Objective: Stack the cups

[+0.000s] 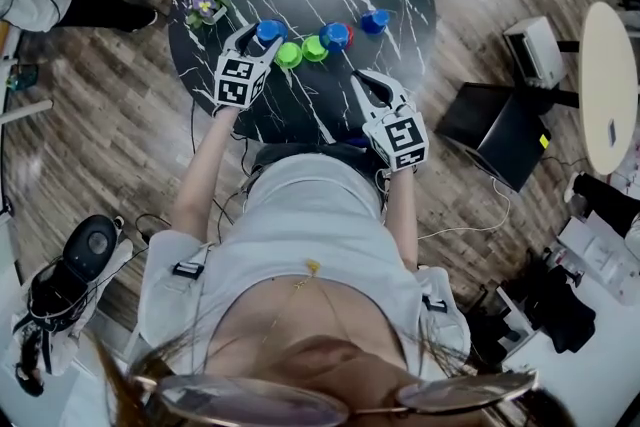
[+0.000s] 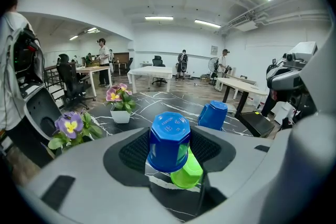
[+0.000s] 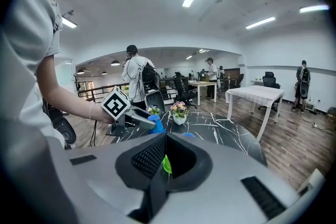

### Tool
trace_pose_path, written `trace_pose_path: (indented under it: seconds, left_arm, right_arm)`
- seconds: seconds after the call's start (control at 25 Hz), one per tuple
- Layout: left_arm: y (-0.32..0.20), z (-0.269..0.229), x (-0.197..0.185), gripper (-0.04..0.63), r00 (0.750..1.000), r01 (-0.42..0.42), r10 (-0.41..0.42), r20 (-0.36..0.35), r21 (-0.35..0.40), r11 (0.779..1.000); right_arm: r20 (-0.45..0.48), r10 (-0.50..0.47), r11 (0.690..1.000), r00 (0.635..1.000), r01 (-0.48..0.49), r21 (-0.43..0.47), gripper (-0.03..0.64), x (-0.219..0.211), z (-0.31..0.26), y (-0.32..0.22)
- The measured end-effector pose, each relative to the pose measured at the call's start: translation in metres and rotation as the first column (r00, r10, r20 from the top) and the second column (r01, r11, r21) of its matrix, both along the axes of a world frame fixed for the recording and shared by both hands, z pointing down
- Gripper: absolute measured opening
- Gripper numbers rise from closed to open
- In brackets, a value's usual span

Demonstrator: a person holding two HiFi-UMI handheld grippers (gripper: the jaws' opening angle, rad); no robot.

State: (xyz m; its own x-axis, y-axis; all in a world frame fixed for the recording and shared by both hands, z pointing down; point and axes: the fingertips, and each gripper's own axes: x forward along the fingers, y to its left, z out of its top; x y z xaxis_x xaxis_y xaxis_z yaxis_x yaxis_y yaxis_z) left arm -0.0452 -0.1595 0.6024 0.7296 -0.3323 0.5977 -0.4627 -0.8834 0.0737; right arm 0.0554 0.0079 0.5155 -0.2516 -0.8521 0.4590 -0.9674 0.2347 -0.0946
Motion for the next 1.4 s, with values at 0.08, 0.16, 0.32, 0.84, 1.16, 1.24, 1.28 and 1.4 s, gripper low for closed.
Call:
trace_pose_path:
  seconds: [0.08, 0.16, 0.32, 0.84, 1.16, 1.24, 1.28, 1.4]
  left_arm:
    - [0.005, -0.002, 0.002, 0.252, 1.000, -0.005, 0.005, -0.003, -0.002, 1.000]
    - [0.009, -0.003, 0.004, 0.252, 1.000, -0.011, 0.011, -0.006, -0.003, 1.000]
    - [0.018, -0.005, 0.010, 0.252, 1.000, -0.025, 0.025, -0.012, -0.007, 1.000]
    - [0.045, -0.001, 0.030, 0.252, 0.996, -0.089, 0.089, -0.011, -0.026, 0.996]
    - [0.057, 0.007, 0.039, 0.252, 0.992, -0.122, 0.122, 0.001, -0.037, 0.992]
    - [0.058, 0.009, 0.040, 0.252, 0.992, -0.126, 0.126, 0.007, -0.040, 0.991]
    - [0.059, 0.009, 0.040, 0.252, 0.992, -0.127, 0.127, 0.010, -0.041, 0.991]
    - [0.060, 0.012, 0.041, 0.252, 0.991, -0.131, 0.132, 0.018, -0.041, 0.991]
  right_arm:
    - [-0.003, -0.002, 1.000, 1.000, 0.002, 0.004, 0.018, 0.001, 0.000, 0.002]
    - [-0.006, -0.004, 1.000, 1.000, 0.004, 0.010, 0.018, 0.002, -0.001, 0.003]
    - [-0.008, 0.000, 1.000, 1.000, 0.001, 0.014, 0.018, 0.005, -0.002, 0.007]
    - [-0.017, 0.021, 1.000, 1.000, -0.021, 0.016, 0.018, 0.013, -0.003, 0.021]
    - [-0.015, 0.035, 0.999, 0.999, -0.035, 0.013, 0.018, 0.017, 0.000, 0.028]
    - [-0.014, 0.038, 0.999, 0.999, -0.038, 0.010, 0.018, 0.018, 0.000, 0.030]
    - [-0.014, 0.040, 0.999, 0.999, -0.040, 0.009, 0.018, 0.018, 0.000, 0.031]
    - [-0.014, 0.042, 0.999, 0.999, -0.042, 0.007, 0.018, 0.020, 0.000, 0.032]
